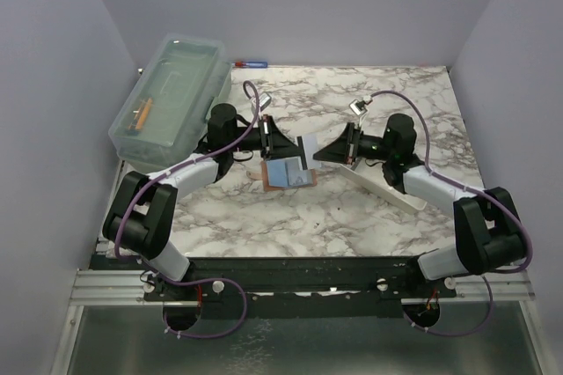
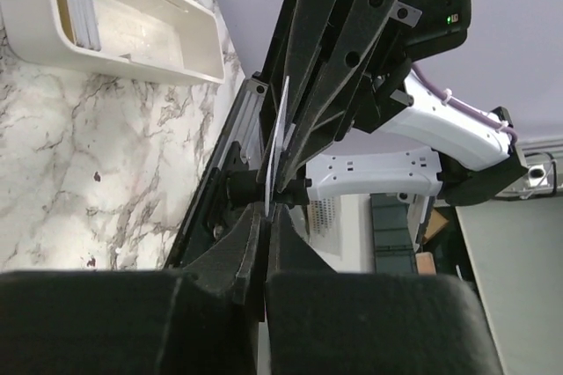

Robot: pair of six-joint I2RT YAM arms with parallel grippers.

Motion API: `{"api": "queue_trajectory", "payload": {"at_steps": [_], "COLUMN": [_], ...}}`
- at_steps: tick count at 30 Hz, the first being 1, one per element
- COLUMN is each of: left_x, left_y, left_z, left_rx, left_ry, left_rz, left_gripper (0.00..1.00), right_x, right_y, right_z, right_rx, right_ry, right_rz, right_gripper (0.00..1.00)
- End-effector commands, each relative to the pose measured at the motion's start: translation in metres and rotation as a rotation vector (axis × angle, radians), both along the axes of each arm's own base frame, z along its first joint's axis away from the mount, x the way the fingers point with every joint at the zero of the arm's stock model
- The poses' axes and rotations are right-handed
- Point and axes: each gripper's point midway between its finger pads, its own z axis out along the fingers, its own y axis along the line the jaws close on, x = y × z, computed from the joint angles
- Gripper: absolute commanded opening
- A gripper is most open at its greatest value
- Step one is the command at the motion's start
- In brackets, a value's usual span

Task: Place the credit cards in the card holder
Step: Insert the credit card into the card holder.

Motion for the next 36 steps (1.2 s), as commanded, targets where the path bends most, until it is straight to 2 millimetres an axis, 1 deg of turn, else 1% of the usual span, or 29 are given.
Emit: {"api": "queue_trajectory", "payload": {"at_steps": [1,3,4,5,7,8,9,11,12,15,18,19,21,25,31,36], "left_x": [0.013,0.02,0.023,0.026,0.026,0.025,0.024,0.022,0.023,0.027,0.029,0.03,0.029,0.029,0.03,0.031], "left_y": [0.017,0.028,0.035,0.043,0.058,0.063,0.066,0.066,0.066,0.066,0.068,0.069,0.069,0.066,0.057,0.053], "left_z": [-0.017,-0.043,-0.061,-0.08,-0.108,-0.118,-0.127,-0.137,-0.141,-0.15,-0.159,-0.163,-0.168,-0.173,-0.168,-0.165], "left_rx": [0.048,0.165,0.263,0.385,0.553,0.605,0.641,0.659,0.665,0.684,0.721,0.73,0.732,0.723,0.666,0.64], "left_ry": [0.037,0.087,0.084,0.095,0.095,0.119,0.135,0.171,0.186,0.203,0.212,0.216,0.226,0.232,0.242,0.249], "left_rz": [0.074,0.109,0.131,0.157,0.146,0.143,0.133,0.105,0.101,0.088,0.071,0.068,0.049,0.026,-0.016,-0.03], "left_gripper": [0.0,0.0,0.0,0.0,0.0,0.0,0.0,0.0,0.0,0.0,0.0,0.0,0.0,0.0,0.0,0.0], "right_x": [0.022,0.037,0.041,0.044,0.048,0.049,0.05,0.052,0.055,0.057,0.061,0.062,0.066,0.07,0.073,0.074], "right_y": [0.0,-0.007,-0.009,-0.01,-0.009,-0.007,-0.004,0.005,0.011,0.026,0.031,0.032,0.031,0.027,0.016,0.005], "right_z": [-0.023,-0.04,-0.046,-0.052,-0.063,-0.067,-0.072,-0.084,-0.087,-0.106,-0.126,-0.131,-0.141,-0.163,-0.193,-0.209], "right_rx": [-0.094,-0.197,-0.232,-0.261,-0.29,-0.297,-0.304,-0.323,-0.334,-0.388,-0.428,-0.436,-0.456,-0.515,-0.611,-0.687], "right_ry": [0.048,0.067,0.079,0.087,0.124,0.139,0.152,0.179,0.182,0.209,0.245,0.252,0.265,0.282,0.32,0.333], "right_rz": [-0.108,-0.189,-0.207,-0.214,-0.204,-0.198,-0.191,-0.167,-0.157,-0.127,-0.123,-0.124,-0.128,-0.142,-0.177,-0.215], "right_gripper": [0.13,0.25,0.31,0.34,0.35,0.35,0.35,0.34,0.33,0.27,0.09,0.05,0.01,0.0,0.0,0.0]}}
